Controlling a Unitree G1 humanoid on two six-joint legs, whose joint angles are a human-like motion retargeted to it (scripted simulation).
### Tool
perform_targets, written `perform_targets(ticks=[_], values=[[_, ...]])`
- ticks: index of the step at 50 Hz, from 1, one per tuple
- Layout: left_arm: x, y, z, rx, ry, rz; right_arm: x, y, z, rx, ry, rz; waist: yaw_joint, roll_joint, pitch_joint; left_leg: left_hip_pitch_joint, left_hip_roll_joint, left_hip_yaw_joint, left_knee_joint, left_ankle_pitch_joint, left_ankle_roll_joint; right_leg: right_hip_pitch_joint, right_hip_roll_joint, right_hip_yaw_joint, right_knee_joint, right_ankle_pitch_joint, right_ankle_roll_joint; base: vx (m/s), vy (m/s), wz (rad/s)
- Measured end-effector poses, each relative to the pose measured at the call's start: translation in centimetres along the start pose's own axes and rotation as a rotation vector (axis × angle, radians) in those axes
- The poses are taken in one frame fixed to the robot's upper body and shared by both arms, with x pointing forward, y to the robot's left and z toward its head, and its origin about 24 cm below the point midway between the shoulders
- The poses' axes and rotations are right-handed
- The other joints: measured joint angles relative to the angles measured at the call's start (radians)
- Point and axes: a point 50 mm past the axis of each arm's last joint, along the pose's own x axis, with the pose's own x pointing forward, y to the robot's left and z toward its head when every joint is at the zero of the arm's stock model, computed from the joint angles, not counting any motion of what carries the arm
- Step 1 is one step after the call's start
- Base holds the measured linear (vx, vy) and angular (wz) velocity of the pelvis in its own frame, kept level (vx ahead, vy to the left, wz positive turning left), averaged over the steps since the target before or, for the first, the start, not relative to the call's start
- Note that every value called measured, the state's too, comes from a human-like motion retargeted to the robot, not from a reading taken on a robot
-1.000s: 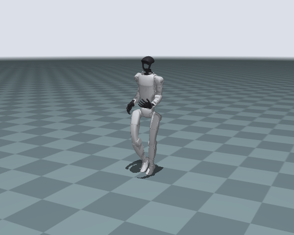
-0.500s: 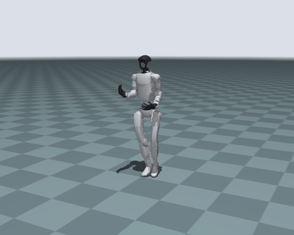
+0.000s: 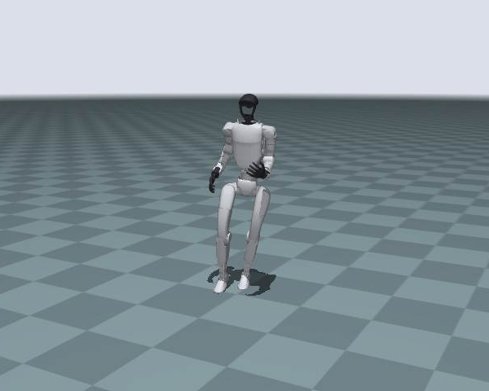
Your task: Walk run
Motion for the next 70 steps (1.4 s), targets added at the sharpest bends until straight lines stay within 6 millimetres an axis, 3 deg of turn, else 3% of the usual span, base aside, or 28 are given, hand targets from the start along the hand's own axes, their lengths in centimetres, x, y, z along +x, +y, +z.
perform_targets(ticks=[3, 6, 7, 10, 12, 15, 18, 21, 27, 29, 31, 32, 34, 36, 38, 40, 43, 46, 50, 53, 57, 60, 62, 63, 65, 67, 68, 70], values=[[-0.5, 0.5, 0.2, -0.007, 0.023, -0.009, -0.3, -0.1, 0.0, 0.025, -0.007, -0.026, -0.042, -0.037, 0.002, 0.082, -0.06, -0.085, -0.008, -0.013, 0.0, -0.025, 0.012, 0.179, -0.22, -0.05, -0.011, 0.73, -0.2, 1.57], [-1.5, 1.6, 0.5, 0.016, 0.053, 0.017, 1.5, 0.7, 1.1, 0.054, -0.055, 0.016, -0.033, -0.08, 0.005, 0.163, -0.088, -0.113, 0.021, -0.047, -0.001, 0.004, 0.057, 0.531, -0.347, -0.006, 0.128, 0.85, -0.32, 0.62], [-2.0, 2.0, 0.5, 0.025, 0.066, 0.036, 2.4, 1.1, 1.8, 0.055, -0.079, 0.041, -0.02, -0.095, 0.002, 0.185, -0.095, -0.103, 0.041, -0.047, -0.007, 0.01, 0.054, 0.548, -0.352, 0.026, 0.159, 0.85, -0.35, 0.05], [-4.2, 2.9, 0.2, 0.032, 0.094, 0.124, 6.7, 2.6, 5.0, 0.031, -0.192, 0.122, 0.003, -0.112, -0.028, 0.177, -0.083, -0.008, 0.174, 0.075, -0.07, -0.003, -0.023, 0.163, -0.244, -0.035, 0.075, 0.87, -0.33, 0.22], [-5.2, 2.9, -0.9, -0.013, 0.1, 0.19, 9.9, 3.1, 8.3, 0.007, -0.293, 0.133, -0.016, -0.101, -0.036, 0.089, -0.073, 0.02, 0.364, 0.246, -0.181, 0.015, 0.033, 0.355, -0.177, -0.107, 0.04, 0.52, -0.01, 1.35], [-5.9, 1.7, -3.3, -0.097, 0.122, 0.276, 12.1, 3.5, 13.1, 0.009, -0.463, 0.101, -0.051, -0.097, -0.043, -0.036, 0.045, 0.15, 0.641, 0.326, -0.324, 0.092, -0.02, 0.254, -0.193, -0.143, 0.021, 0.71, -0.06, 2.25], [-6.4, 1.3, -4.0, -0.137, 0.131, 0.268, 13.2, 2.9, 18.5, 0.06, -0.662, 0.045, -0.019, -0.127, -0.046, -0.137, 0.135, 0.293, 0.739, 0.202, -0.198, 0.165, -0.069, 0.101, -0.247, -0.131, 0.002, 0.51, -0.07, 1.69], [-6.8, 1.1, -4.1, -0.136, 0.179, 0.19, 13.0, 1.9, 22.8, 0.079, -0.839, 0.053, 0.104, -0.155, -0.029, -0.248, 0.121, 0.346, 0.712, 0.117, -0.188, 0.218, -0.077, 0.048, -0.294, -0.1, 0.009, 0.42, -0.03, 0.39], [-6.0, 1.6, -2.9, -0.032, 0.229, 0.069, 11.4, -0.2, 26.6, -0.043, -1.019, 0.084, 0.212, -0.144, -0.003, -0.349, 0.175, 0.571, 0.353, -0.071, -0.123, 0.332, -0.016, -0.097, -0.346, -0.105, 0.028, 0.45, -0.01, 1.31], [-5.7, 1.6, -2.8, -0.017, 0.225, 0.061, 11.3, -0.8, 26.3, -0.095, -1.007, 0.077, 0.197, -0.12, -0.005, -0.314, 0.195, 0.788, 0.181, -0.099, -0.124, 0.369, 0.032, -0.164, -0.355, -0.129, 0.029, 0.56, 0.0, 2.26], [-5.4, 1.4, -3.0, -0.025, 0.216, 0.073, 11.3, -0.8, 25.2, -0.129, -0.967, 0.073, 0.159, -0.09, -0.001, -0.274, 0.133, 0.894, 0.033, -0.128, -0.145, 0.415, 0.086, -0.263, -0.361, -0.144, 0.034, 0.66, 0.01, 2.5], [-5.4, 1.3, -3.2, -0.036, 0.209, 0.088, 11.4, -0.6, 24.5, -0.137, -0.937, 0.076, 0.138, -0.081, 0.002, -0.257, 0.097, 0.907, -0.018, -0.124, -0.117, 0.439, 0.104, -0.306, -0.358, -0.141, 0.043, 0.87, 0.06, 2.27], [-5.7, 1.1, -3.6, -0.071, 0.192, 0.138, 11.8, 0.4, 22.5, -0.13, -0.852, 0.103, 0.133, -0.1, 0.003, -0.22, 0.052, 0.884, -0.058, -0.104, 0.03, 0.482, 0.092, -0.327, -0.321, -0.084, 0.082, 1.04, -0.05, 0.97], [-6.4, 1.3, -3.9, -0.101, 0.182, 0.195, 12.1, 2.1, 20.2, -0.108, -0.748, 0.157, 0.165, -0.129, -0.003, -0.169, 0.037, 0.822, -0.065, -0.176, 0.063, 0.508, 0.068, -0.3, -0.23, 0.062, 0.101, 1.04, -0.39, -0.22], [-7.0, 1.6, -4.1, -0.132, 0.176, 0.235, 12.2, 3.9, 17.8, -0.086, -0.645, 0.216, 0.154, -0.106, -0.004, -0.134, 0.091, 0.785, -0.029, -0.202, 0.063, 0.458, 0.083, -0.232, -0.058, 0.245, 0.05, 0.95, 0.11, 0.76], [-6.5, 1.9, -4.2, -0.161, 0.168, 0.243, 11.9, 5.9, 16.4, -0.058, -0.578, 0.246, 0.124, -0.029, 0.02, -0.153, 0.165, 0.668, 0.034, -0.215, 0.063, 0.349, 0.11, -0.206, 0.188, 0.364, -0.092, 0.46, 0.4, 1.78], [-5.1, 1.1, -4.5, -0.151, 0.185, 0.184, 11.0, 6.8, 14.3, 0.018, -0.51, 0.186, 0.097, 0.065, 0.042, -0.125, 0.184, 0.542, 0.059, -0.229, 0.063, 0.231, 0.167, -0.131, 0.343, 0.251, -0.075, 0.4, 0.2, 2.6], [-3.6, 0.3, -4.6, -0.124, 0.19, 0.117, 9.4, 6.3, 11.5, 0.096, -0.436, 0.166, 0.134, 0.088, 0.047, -0.067, 0.134, 0.427, -0.001, -0.194, 0.063, 0.134, 0.116, -0.074, 0.391, 0.137, -0.16, 0.59, 0.21, 2.19], [-2.4, -0.4, -4.6, -0.124, 0.204, 0.007, 7.5, 5.5, 7.8, 0.187, -0.295, 0.17, 0.094, 0.101, 0.027, -0.033, 0.067, 0.186, -0.016, -0.17, 0.063, 0.048, 0.042, -0.021, 0.237, 0.023, -0.183, 0.53, 0.06, 3.16], [-1.9, -0.1, -4.4, -0.119, 0.215, -0.032, 6.7, 4.8, 6.5, 0.226, -0.247, 0.14, 0.023, 0.078, 0.005, -0.014, 0.004, -0.005, -0.009, -0.164, 0.063, 0.01, 0.063, 0.108, 0.019, 0.057, -0.102, 0.6, -0.16, 3.37], [-1.9, 0.8, -3.8, -0.072, 0.21, -0.011, 7.2, 3.8, 6.9, 0.206, -0.258, 0.132, 0.0, 0.013, 0.011, 0.053, -0.069, -0.124, -0.003, -0.169, 0.063, -0.052, 0.079, 0.318, -0.197, 0.05, 0.0, 0.63, -0.12, 1.95], [-2.1, 1.5, -3.3, -0.048, 0.185, 0.035, 8.1, 2.4, 8.2, 0.12, -0.302, 0.14, 0.001, -0.039, 0.051, 0.14, -0.108, -0.148, -0.026, -0.155, 0.063, -0.102, 0.059, 0.262, -0.306, 0.025, 0.1, 0.54, -0.05, 0.97], [-2.4, 1.7, -3.3, -0.063, 0.17, 0.077, 8.3, 1.2, 8.7, 0.057, -0.316, 0.131, -0.006, -0.063, 0.069, 0.196, -0.127, -0.146, -0.038, -0.133, 0.063, -0.118, 0.075, 0.246, -0.354, 0.013, 0.241, 0.69, -0.12, 0.57], [-2.6, 1.9, -3.3, -0.073, 0.163, 0.1, 8.4, 0.7, 8.8, 0.03, -0.32, 0.128, 0.007, -0.074, 0.076, 0.224, -0.128, -0.124, -0.041, -0.127, 0.063, -0.124, 0.098, 0.194, -0.365, 0.008, 0.263, 0.76, -0.12, 0.29], [-3.1, 1.9, -3.5, -0.099, 0.159, 0.131, 8.2, -0.1, 8.6, -0.001, -0.313, 0.119, -0.01, -0.067, 0.082, 0.263, -0.135, -0.124, -0.036, -0.078, 0.063, -0.112, 0.115, 0.223, -0.371, -0.009, 0.27, 0.95, 0.19, 1.03], [-3.5, 1.6, -4.0, -0.122, 0.167, 0.146, 7.7, -0.8, 7.8, -0.013, -0.284, 0.112, -0.07, -0.045, 0.065, 0.274, -0.152, -0.15, -0.017, 0.028, 0.052, -0.112, 0.087, 0.265, -0.332, 0.048, 0.206, 0.91, 0.36, 2.38], [-3.8, 1.5, -4.2, -0.127, 0.176, 0.151, 7.4, -1.1, 7.3, -0.009, -0.264, 0.109, -0.109, -0.036, 0.056, 0.277, -0.142, -0.165, 0.016, 0.088, 0.02, -0.108, 0.054, 0.184, -0.305, 0.072, 0.195, 0.94, 0.04, 2.83], [-4.6, 1.4, -4.4, -0.126, 0.197, 0.157, 6.8, -1.0, 6.3, 0.024, -0.225, 0.097, -0.17, -0.006, 0.037, 0.255, -0.11, -0.168, 0.122, 0.272, -0.092, -0.08, 0.067, 0.289, -0.255, 0.024, 0.165, 1.01, -0.22, 2.75]])
